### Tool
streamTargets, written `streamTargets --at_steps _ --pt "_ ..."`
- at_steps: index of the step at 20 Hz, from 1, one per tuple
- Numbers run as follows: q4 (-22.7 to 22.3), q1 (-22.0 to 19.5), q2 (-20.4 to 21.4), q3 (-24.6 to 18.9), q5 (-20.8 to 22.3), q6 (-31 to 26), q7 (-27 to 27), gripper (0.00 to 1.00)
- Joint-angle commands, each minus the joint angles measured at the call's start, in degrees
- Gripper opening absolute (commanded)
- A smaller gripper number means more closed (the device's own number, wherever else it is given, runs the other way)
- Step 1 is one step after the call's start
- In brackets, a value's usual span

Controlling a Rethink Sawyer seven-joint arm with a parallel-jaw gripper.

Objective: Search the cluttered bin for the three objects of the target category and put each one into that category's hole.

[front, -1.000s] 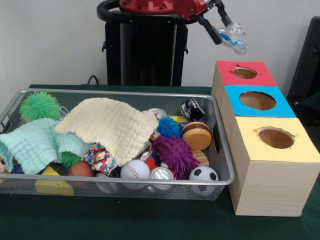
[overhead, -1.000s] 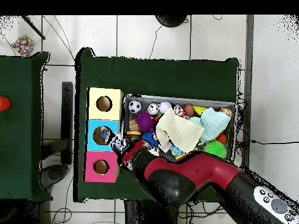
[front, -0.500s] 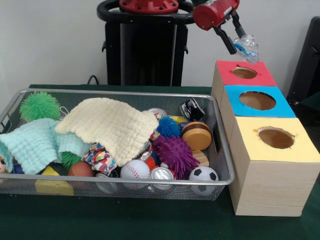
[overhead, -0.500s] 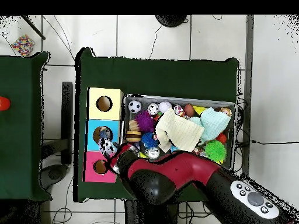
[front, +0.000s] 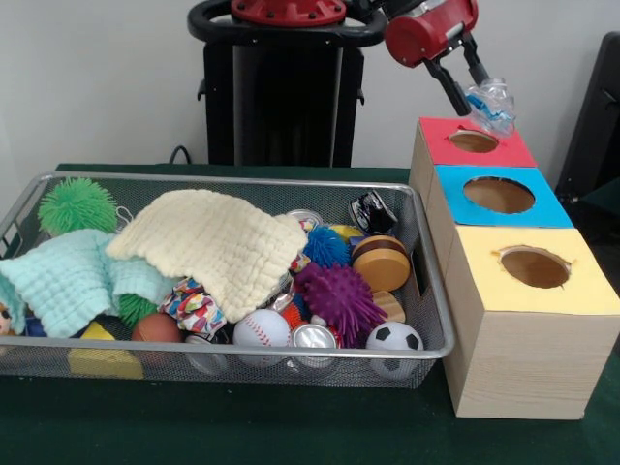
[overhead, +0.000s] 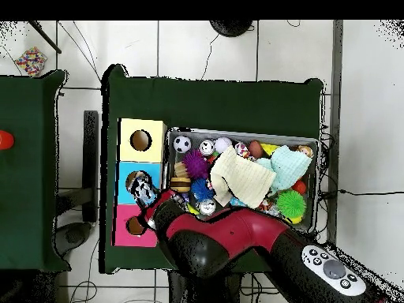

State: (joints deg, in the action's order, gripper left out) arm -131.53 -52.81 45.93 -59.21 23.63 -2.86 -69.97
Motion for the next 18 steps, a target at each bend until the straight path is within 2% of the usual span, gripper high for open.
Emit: streamTargets --at_steps 1,7,10,15,18 --pt "3.94 0.54 1.06 6.58 2.33 3.28 -9.25 0.00" --pt "4.31 0.29 0.12 5.88 2.09 7.01 -9.25 0.00" --pt "4.72 0.80 -0.11 6.69 2.09 6.54 -8.75 0.00" --pt "4.95 0.84 -4.83 6.94 2.42 5.10 -7.99 0.00" --pt "5.09 1.37 -5.34 7.43 2.88 5.96 -7.97 0.00"
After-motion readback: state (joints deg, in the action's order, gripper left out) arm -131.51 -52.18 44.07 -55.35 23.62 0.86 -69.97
